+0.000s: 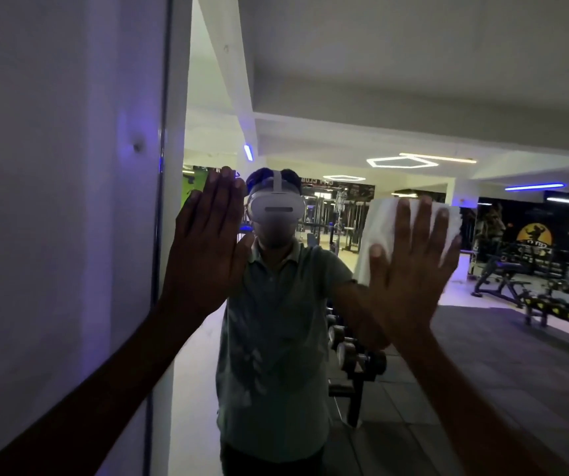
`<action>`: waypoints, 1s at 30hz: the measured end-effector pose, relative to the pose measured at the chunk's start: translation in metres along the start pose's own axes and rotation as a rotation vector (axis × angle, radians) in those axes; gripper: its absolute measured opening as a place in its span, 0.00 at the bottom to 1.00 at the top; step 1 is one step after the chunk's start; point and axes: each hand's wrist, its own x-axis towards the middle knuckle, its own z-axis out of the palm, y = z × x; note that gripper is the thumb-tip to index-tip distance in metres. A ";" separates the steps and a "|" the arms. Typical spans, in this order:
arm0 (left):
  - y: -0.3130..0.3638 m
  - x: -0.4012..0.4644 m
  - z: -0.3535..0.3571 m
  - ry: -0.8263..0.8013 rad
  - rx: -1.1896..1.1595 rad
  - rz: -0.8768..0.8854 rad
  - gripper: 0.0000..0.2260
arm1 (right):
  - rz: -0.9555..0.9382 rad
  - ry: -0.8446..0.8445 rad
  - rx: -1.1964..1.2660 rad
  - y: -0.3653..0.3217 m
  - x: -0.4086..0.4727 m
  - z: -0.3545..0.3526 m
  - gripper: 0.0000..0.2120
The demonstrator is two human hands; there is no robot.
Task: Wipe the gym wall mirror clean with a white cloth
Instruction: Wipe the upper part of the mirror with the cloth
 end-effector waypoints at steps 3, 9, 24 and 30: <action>-0.001 -0.003 0.001 0.003 0.014 0.001 0.29 | 0.172 -0.003 0.025 -0.064 -0.033 0.004 0.33; -0.002 -0.002 -0.005 -0.020 -0.011 0.004 0.29 | -0.552 -0.265 0.085 -0.056 -0.107 0.016 0.34; 0.093 -0.082 0.014 -0.164 -0.050 -0.059 0.32 | -0.246 -0.290 -0.010 -0.011 -0.170 0.017 0.36; 0.090 -0.084 0.012 -0.158 -0.035 -0.030 0.31 | -0.109 -0.148 -0.045 0.131 -0.119 0.000 0.36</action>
